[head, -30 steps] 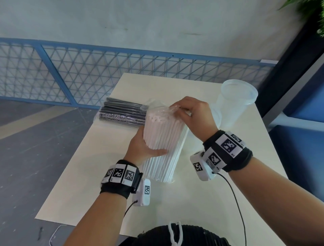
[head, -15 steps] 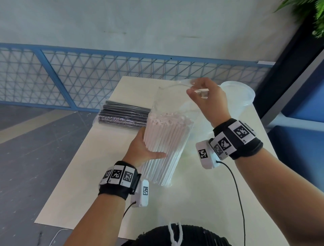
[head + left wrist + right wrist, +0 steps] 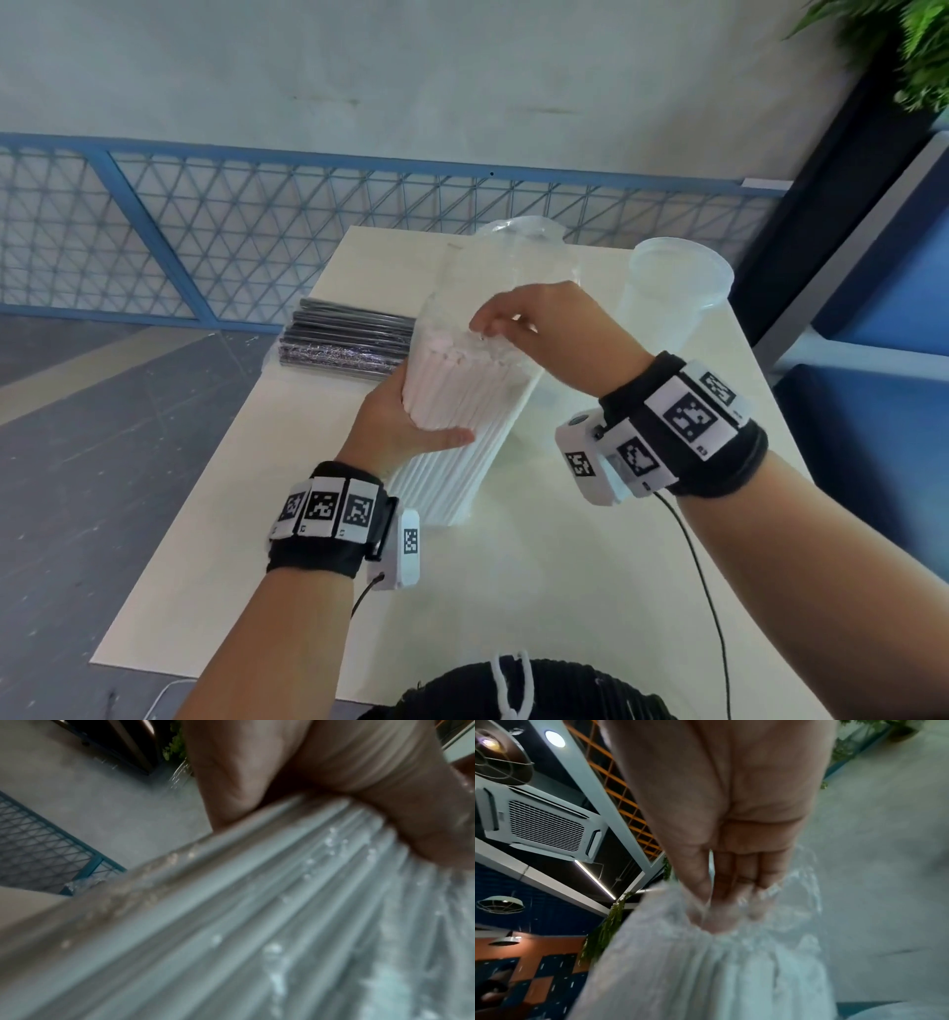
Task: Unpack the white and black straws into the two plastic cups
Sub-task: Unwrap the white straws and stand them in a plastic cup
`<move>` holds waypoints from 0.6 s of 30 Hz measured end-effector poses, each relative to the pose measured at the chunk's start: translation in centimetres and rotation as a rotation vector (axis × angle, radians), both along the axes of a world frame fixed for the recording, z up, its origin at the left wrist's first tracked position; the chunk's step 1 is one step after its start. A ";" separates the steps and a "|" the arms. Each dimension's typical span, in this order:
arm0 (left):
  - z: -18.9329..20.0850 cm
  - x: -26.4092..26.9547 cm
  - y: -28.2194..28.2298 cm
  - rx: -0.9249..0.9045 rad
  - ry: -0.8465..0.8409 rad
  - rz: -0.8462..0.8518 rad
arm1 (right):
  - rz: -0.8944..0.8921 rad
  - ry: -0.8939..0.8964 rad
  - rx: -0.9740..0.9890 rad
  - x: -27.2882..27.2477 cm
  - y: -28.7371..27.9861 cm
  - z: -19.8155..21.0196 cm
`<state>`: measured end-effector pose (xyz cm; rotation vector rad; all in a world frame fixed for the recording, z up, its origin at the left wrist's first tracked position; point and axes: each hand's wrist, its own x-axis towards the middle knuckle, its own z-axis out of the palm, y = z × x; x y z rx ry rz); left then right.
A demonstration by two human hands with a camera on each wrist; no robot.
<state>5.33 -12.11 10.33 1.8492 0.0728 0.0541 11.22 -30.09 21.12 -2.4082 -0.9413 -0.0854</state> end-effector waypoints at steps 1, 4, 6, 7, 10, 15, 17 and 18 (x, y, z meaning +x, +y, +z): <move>0.1 0.1 0.0 0.025 -0.024 0.013 | -0.010 0.071 0.009 0.1 0.0 -0.1; 0.1 0.3 0.2 0.080 -0.061 0.029 | 0.049 0.218 -0.019 0.3 -0.3 0.1; 0.1 0.4 0.2 0.114 -0.064 0.030 | 0.126 0.197 -0.128 0.4 -0.4 0.2; 0.2 0.5 0.1 0.123 -0.070 0.017 | 0.155 0.172 -0.178 0.5 -0.2 0.0; 0.4 0.8 -0.3 0.171 -0.065 -0.038 | 0.165 0.108 -0.189 0.6 0.4 -1.2; -0.1 0.8 -0.3 0.124 -0.038 -0.057 | 0.097 0.038 -0.094 0.1 1.5 -2.6; -0.6 0.9 -0.1 0.093 -0.025 -0.025 | 0.122 0.046 -0.123 0.0 1.9 -3.0; -0.7 1.0 0.0 0.079 -0.018 -0.005 | 0.123 0.060 -0.111 0.0 2.1 -3.1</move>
